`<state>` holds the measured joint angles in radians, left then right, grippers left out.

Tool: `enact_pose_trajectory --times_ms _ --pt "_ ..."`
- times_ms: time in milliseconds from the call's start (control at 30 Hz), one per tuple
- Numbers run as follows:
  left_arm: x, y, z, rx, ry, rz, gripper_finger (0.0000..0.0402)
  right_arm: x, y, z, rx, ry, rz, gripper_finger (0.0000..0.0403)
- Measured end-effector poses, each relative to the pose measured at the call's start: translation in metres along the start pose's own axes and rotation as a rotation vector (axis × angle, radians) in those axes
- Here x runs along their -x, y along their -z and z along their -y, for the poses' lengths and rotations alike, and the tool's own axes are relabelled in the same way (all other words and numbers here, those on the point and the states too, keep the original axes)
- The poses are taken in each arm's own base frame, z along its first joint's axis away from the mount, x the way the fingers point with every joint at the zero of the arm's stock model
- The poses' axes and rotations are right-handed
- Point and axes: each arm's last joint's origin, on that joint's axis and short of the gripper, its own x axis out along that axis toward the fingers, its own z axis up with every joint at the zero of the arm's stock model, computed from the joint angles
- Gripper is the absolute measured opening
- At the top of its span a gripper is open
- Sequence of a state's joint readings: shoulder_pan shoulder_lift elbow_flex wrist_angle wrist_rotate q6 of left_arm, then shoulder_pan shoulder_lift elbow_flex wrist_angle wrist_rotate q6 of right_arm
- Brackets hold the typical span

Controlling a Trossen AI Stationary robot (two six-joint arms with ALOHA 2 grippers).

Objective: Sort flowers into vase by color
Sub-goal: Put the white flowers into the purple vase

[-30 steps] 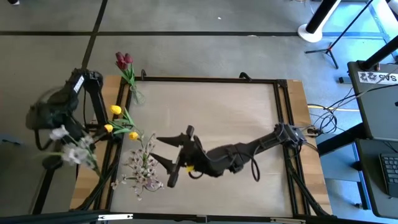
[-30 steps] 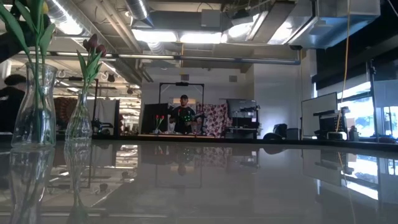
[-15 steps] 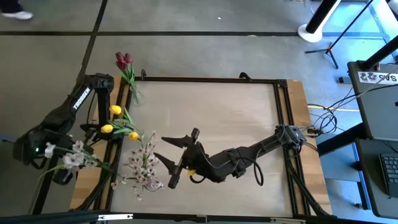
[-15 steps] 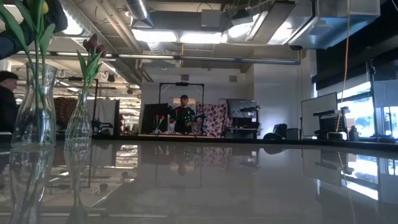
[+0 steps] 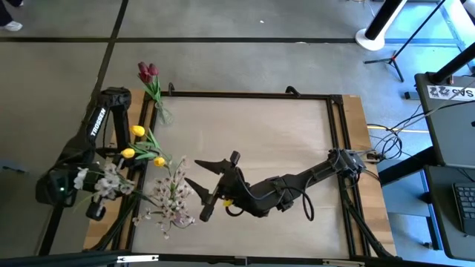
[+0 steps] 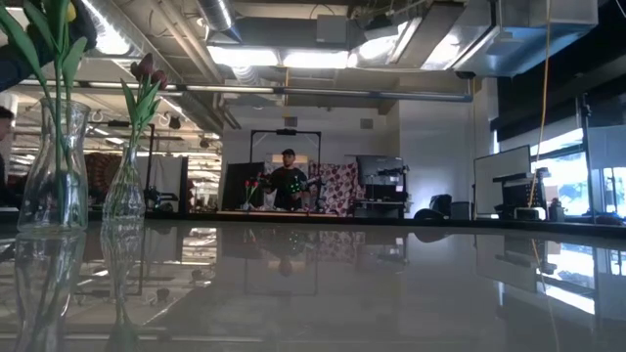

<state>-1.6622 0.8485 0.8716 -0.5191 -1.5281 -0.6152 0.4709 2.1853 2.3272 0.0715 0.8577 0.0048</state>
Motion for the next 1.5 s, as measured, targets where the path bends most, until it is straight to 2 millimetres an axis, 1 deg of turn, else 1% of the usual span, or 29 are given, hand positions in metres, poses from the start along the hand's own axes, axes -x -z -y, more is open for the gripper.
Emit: enact_pose_trajectory --times_ms 200,300,433,567,1000,1200,1500 --pt "-0.015 0.001 0.006 -0.050 -0.014 -0.039 0.0006 0.000 0.000 0.000 -0.001 -0.001 0.000 0.0241" --pt "-0.021 -0.003 0.007 -0.052 -0.019 -0.042 0.0006 0.000 0.000 0.000 -0.001 -0.001 0.000 0.0241" --pt "-0.024 -0.013 0.011 -0.067 0.013 -0.030 0.0006 0.000 0.000 0.000 0.002 -0.001 -0.002 0.0241" --pt "-0.027 -0.015 0.012 -0.088 0.037 -0.033 0.0006 0.000 0.001 0.000 0.011 -0.002 -0.011 0.0241" --pt "-0.038 -0.011 0.013 -0.086 0.060 -0.064 0.0008 0.000 0.002 0.000 0.014 -0.004 -0.013 0.0241" --pt "-0.043 -0.010 0.013 -0.092 0.108 -0.090 0.0008 0.000 0.002 0.000 0.014 -0.012 -0.013 0.0241" --pt "-0.058 -0.001 0.009 -0.112 0.139 -0.169 0.0009 0.000 0.002 -0.001 0.013 -0.024 -0.013 0.0241"
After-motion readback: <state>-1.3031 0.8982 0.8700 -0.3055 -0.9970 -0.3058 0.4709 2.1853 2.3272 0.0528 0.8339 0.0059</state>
